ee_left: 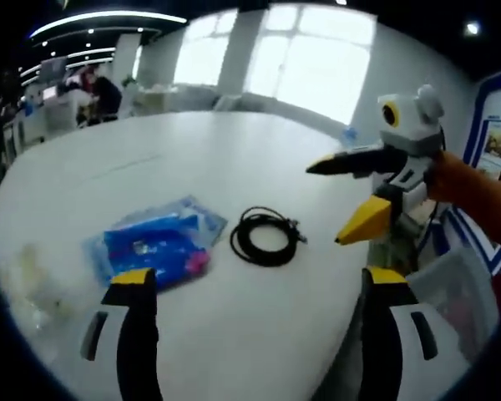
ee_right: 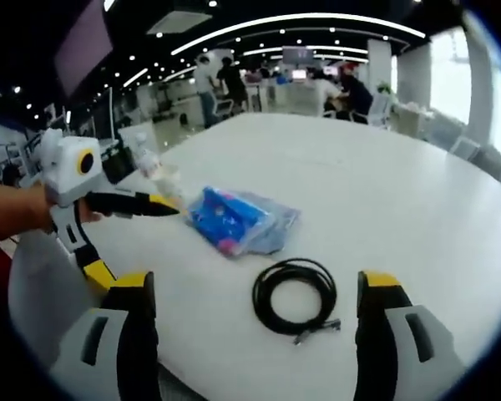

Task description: Arrange the tabletop items into an orderly group along one side of the table until the central work area is clear of visible clutter.

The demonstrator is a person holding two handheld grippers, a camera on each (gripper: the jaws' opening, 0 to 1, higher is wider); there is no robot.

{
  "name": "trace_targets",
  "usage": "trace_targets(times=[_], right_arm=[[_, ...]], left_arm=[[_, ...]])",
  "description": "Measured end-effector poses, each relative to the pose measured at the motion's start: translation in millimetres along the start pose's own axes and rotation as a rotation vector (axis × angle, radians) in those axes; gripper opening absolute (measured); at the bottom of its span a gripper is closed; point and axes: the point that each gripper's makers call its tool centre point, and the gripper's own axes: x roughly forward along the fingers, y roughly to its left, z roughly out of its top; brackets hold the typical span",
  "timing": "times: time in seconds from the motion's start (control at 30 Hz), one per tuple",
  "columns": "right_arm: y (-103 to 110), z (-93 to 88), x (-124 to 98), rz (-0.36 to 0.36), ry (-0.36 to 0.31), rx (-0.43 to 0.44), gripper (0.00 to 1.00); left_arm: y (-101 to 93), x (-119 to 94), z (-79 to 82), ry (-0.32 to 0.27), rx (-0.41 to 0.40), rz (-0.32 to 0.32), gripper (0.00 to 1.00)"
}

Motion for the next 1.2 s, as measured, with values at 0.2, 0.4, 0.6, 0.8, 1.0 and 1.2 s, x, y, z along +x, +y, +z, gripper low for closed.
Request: trace_targets(times=[0.2,0.4,0.6,0.8,1.0,1.2], right_arm=[[24.1,-4.4,-1.2,0.027,-0.036,0.043,0.98],[42.8,-11.3,-3.2,0.04,-0.065,0.093,0.97],[51.2,-13.5,-2.5,0.05,-0.081,0.108,0.96],[51.0,-12.2,2.6,0.051,-0.087,0.124,0.94],[45.2,-7.4,12.2,0.053,-0.074,0.117,0.93],[37.4,3.4,30.3,0.058,-0.058,0.104,0.9]], left_arm=[[20.3,-26.8,-10.0,-0.031,-0.027,0.055,0.99],[30.4,-46.3,-20.4,-0.048,-0.049,0.094,0.99],[27.3,-54.3,-21.1,-0.086,-0.043,0.11,0.98],[32.7,-55.6,-21.3,-0.105,-0.066,0.118,0.97],[44.6,-51.7,-23.8,-0.078,-0.082,0.128,0.96],[56.7,-39.3,-16.9,-0.07,-0.083,0.131,0.95]])
